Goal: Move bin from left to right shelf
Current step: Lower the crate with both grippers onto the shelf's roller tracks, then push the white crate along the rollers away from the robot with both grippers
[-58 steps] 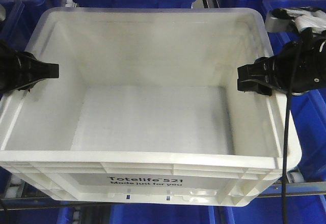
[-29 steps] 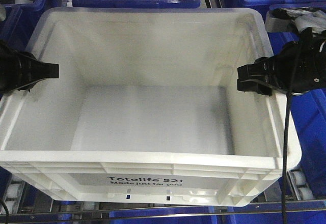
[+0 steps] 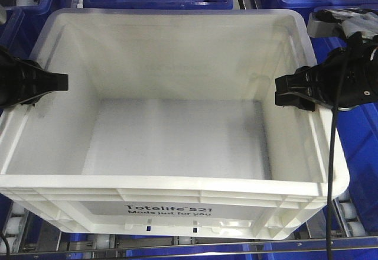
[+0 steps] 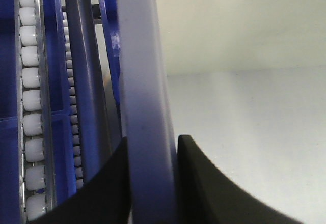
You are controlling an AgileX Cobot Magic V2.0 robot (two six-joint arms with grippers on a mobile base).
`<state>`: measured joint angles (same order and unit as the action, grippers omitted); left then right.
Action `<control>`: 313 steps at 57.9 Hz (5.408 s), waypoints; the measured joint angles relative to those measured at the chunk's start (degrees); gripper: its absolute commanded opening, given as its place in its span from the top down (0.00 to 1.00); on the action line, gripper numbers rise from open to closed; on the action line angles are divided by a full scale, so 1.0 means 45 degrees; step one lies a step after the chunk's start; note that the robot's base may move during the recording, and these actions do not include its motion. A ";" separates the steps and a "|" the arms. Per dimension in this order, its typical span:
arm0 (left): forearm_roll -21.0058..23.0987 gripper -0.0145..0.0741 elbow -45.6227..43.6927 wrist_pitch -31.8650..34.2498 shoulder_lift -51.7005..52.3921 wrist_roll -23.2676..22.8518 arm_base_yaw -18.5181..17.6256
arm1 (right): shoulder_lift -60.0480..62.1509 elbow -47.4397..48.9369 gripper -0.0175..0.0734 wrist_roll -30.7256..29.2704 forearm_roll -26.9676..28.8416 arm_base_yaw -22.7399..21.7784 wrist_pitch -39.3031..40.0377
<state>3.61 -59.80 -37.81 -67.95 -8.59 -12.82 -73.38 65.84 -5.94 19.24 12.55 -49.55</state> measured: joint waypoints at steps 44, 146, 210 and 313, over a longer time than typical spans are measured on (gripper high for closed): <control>0.0000 0.84 0.0000 0.0000 0.0000 0.0000 0.0000 | 0.0000 0.0000 0.81 0.0000 0.0000 0.0000 0.0000; 0.0472 0.84 0.0065 0.0804 -0.1898 -0.0023 0.0094 | -0.1679 0.0000 0.81 -0.1212 -0.0791 0.0000 0.3113; 0.0364 0.84 -0.0001 0.1881 -0.2501 -0.0160 0.0119 | -0.2616 0.0000 0.81 -0.1308 -0.1154 -0.0012 0.4045; 0.0395 0.47 -0.0001 0.2809 -0.1447 0.0224 -0.0006 | -0.0762 0.0066 0.16 -0.1210 -0.2259 0.0006 0.4985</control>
<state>5.38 -59.80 -25.17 -74.47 -7.58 -12.85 -76.81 66.13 -11.39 9.07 12.58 -27.11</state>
